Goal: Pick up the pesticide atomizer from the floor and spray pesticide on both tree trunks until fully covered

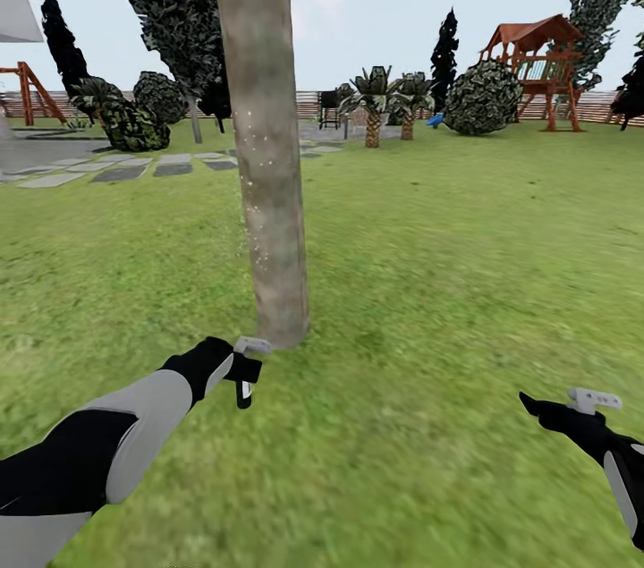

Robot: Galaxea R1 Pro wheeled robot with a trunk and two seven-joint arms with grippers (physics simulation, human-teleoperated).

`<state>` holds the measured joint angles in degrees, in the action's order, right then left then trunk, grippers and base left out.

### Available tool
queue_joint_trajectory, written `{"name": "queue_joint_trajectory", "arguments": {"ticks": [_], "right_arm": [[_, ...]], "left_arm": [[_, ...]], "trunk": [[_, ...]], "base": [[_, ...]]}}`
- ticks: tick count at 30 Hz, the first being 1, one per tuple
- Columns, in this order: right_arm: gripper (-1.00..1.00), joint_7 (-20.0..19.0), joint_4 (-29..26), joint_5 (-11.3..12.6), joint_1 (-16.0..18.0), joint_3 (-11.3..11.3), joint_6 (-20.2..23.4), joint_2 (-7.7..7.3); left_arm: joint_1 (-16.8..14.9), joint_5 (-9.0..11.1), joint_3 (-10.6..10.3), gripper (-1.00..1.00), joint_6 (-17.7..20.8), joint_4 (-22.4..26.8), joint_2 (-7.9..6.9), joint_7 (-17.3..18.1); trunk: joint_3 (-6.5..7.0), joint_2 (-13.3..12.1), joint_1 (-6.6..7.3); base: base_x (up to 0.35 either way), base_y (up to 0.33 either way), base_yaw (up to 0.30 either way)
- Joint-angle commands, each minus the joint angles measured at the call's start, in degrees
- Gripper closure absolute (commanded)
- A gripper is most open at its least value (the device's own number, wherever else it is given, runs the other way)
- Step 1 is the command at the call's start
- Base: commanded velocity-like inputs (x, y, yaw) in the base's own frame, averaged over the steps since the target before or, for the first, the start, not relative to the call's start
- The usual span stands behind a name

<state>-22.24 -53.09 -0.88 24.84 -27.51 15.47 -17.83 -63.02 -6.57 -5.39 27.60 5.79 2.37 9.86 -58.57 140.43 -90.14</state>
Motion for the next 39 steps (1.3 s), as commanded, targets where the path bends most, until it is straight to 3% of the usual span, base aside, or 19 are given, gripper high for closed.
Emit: {"name": "queue_joint_trajectory", "arguments": {"ticks": [1,3,9,13,22,29,39], "right_arm": [[-1.00,0.00,0.00,0.01,-0.01,0.00,0.00,0.00],[-1.00,0.00,0.00,0.01,0.00,0.00,0.00,0.00],[-1.00,0.00,0.00,0.01,0.00,0.00,0.00,-0.02],[-1.00,-0.01,0.00,0.01,0.03,0.00,0.00,-0.02],[-1.00,-0.06,0.00,0.01,0.02,0.00,0.00,0.00],[-1.00,-0.07,0.00,0.01,0.03,0.00,0.00,-0.02],[-1.00,-0.03,0.00,0.01,0.01,0.00,0.00,0.00]], "left_arm": [[0.00,-0.01,0.01,1.00,0.16,0.09,0.00,-0.01],[0.00,-0.02,0.02,1.00,1.77,1.68,-0.06,-0.01],[-0.06,-0.10,0.11,1.00,17.50,18.74,-0.15,-0.11],[-0.16,-0.16,0.06,1.00,23.34,24.56,-0.09,-0.14],[-0.18,-0.37,0.03,1.00,24.69,25.79,-0.26,-0.19],[-0.14,-0.46,0.02,1.00,25.89,25.77,-0.29,-0.19],[-0.08,-0.51,-0.15,1.00,26.89,25.67,-0.33,-0.21]], "trunk": [[0.00,0.00,0.00],[0.00,0.00,0.00],[0.00,0.00,0.00],[0.00,0.00,0.00],[0.00,0.00,0.00],[0.00,0.00,0.00],[0.00,0.00,0.00]], "base": [[-0.014,-0.013,0.220],[-0.006,-0.005,0.101],[-0.001,-0.001,0.016],[0.000,0.000,0.000],[0.098,-0.086,0.102],[0.158,-0.263,0.239],[0.006,-0.280,0.024]]}}
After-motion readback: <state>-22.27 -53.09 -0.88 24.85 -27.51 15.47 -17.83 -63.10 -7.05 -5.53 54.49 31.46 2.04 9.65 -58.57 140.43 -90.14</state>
